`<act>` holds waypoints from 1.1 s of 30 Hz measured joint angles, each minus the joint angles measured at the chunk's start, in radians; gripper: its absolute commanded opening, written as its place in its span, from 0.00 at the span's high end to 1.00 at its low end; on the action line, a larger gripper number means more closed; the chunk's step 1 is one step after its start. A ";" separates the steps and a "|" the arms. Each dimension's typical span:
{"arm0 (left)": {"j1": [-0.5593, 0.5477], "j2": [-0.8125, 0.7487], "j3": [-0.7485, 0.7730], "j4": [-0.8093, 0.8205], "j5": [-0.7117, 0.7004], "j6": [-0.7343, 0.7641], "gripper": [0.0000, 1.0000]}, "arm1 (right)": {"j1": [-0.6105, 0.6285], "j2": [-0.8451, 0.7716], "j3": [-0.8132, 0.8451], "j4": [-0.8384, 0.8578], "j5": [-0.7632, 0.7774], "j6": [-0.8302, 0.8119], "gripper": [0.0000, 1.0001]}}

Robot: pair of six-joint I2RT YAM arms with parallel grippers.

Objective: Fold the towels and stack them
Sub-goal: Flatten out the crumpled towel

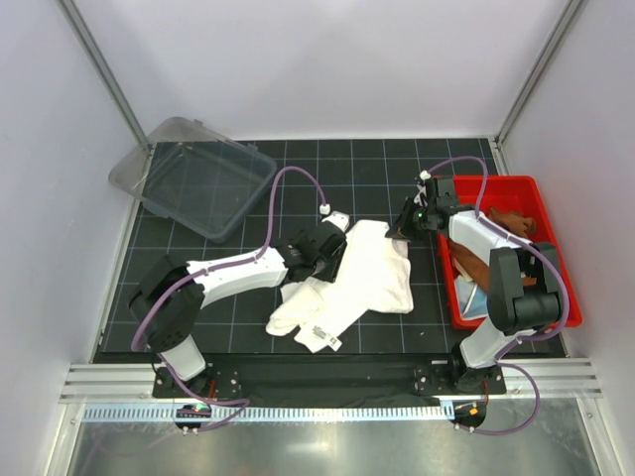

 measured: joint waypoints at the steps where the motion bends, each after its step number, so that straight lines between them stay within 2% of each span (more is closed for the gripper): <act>1: 0.000 0.000 -0.003 0.001 0.002 0.007 0.58 | 0.000 0.000 0.000 0.000 0.002 0.000 0.99; 9: 0.039 0.000 -0.005 0.002 0.013 0.040 0.67 | 0.000 0.000 0.000 -0.005 0.005 -0.003 0.99; 15: 0.095 0.000 -0.022 0.016 0.039 0.045 0.61 | 0.000 0.000 0.000 -0.014 0.015 -0.011 0.99; 23: 0.126 -0.006 -0.043 0.039 0.083 0.048 0.62 | 0.000 0.000 0.000 -0.016 0.021 -0.024 0.99; 29: 0.208 -0.035 -0.085 0.065 0.146 0.044 0.66 | 0.000 0.000 0.000 -0.019 0.029 -0.030 0.99; 33: 0.221 -0.034 -0.085 0.091 0.184 0.043 0.66 | 0.000 0.000 0.000 -0.020 0.031 -0.030 0.99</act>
